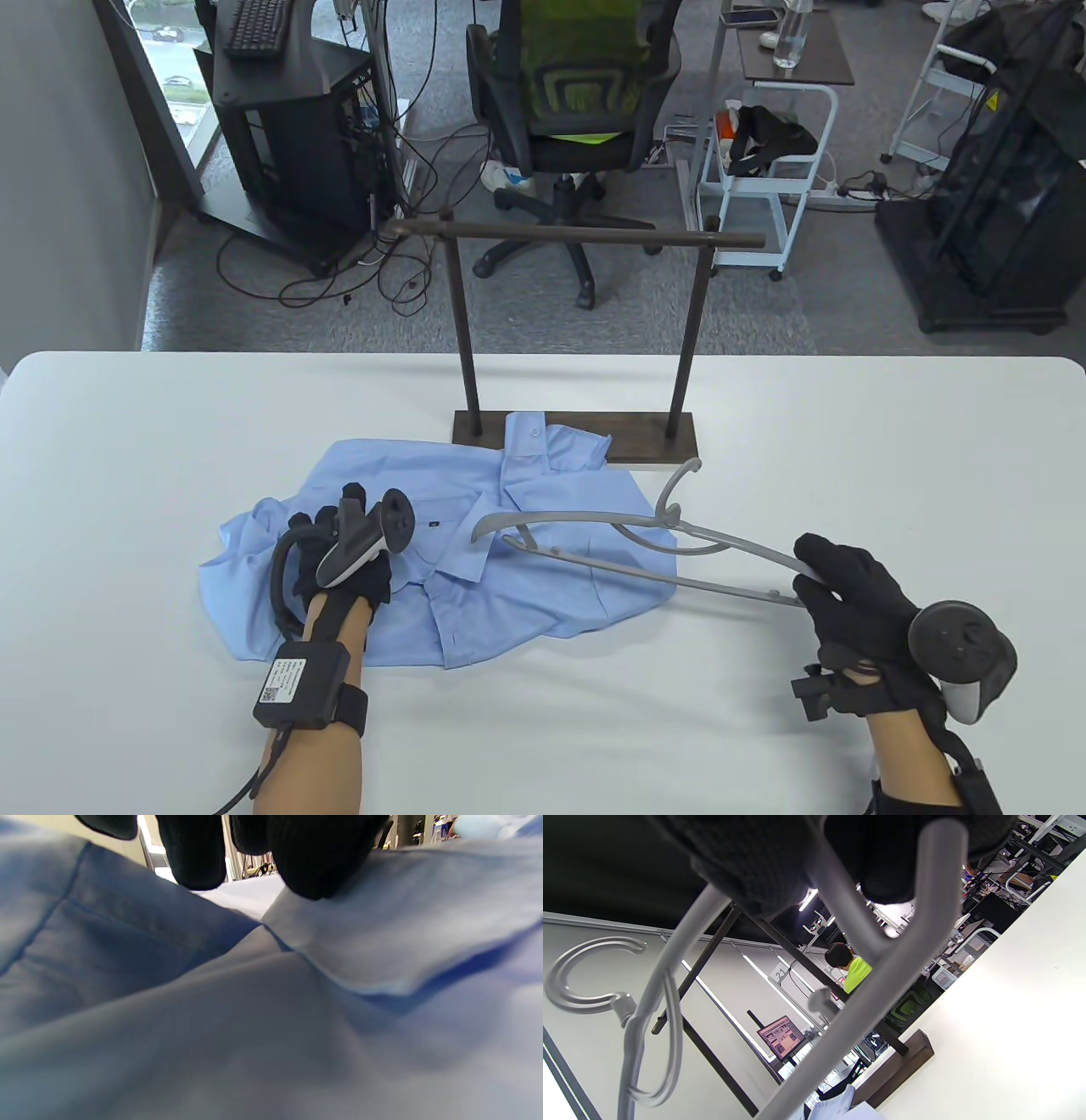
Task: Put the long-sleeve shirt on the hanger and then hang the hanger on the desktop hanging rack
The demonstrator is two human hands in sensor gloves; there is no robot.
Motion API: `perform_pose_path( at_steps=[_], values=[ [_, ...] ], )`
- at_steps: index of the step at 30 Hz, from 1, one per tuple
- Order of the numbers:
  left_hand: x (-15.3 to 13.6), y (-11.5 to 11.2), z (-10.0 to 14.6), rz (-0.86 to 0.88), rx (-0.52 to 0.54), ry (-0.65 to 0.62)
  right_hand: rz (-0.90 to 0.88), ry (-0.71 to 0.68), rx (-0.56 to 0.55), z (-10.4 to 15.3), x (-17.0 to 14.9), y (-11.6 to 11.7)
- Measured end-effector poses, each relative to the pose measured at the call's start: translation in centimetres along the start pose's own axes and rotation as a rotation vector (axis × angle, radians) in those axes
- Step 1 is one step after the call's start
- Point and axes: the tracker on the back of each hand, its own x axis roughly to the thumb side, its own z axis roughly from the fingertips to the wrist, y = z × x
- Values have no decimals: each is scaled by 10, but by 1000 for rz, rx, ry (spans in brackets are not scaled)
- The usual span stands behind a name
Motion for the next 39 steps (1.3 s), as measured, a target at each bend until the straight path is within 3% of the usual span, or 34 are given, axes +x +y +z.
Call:
perform_pose_path(
  at_steps=[8, 14, 17, 22, 29, 39],
  values=[
    [-5, 25, 24, 105, 168, -33, -22, 13, -9, -1, -3, -2],
    [-8, 52, 76, 159, 356, -77, -32, -6, 17, 1, 1, 4],
    [-10, 62, 115, 270, 462, -95, -56, -22, 60, 3, 7, 13],
    [-8, 55, 157, 325, 632, -140, -89, -51, 108, 9, 19, 29],
    [-7, 51, 164, 374, 636, -206, -135, -51, 144, 17, 35, 54],
    [-1, 56, 170, 409, 658, -285, -103, -77, 205, 8, 76, 122]
  ],
)
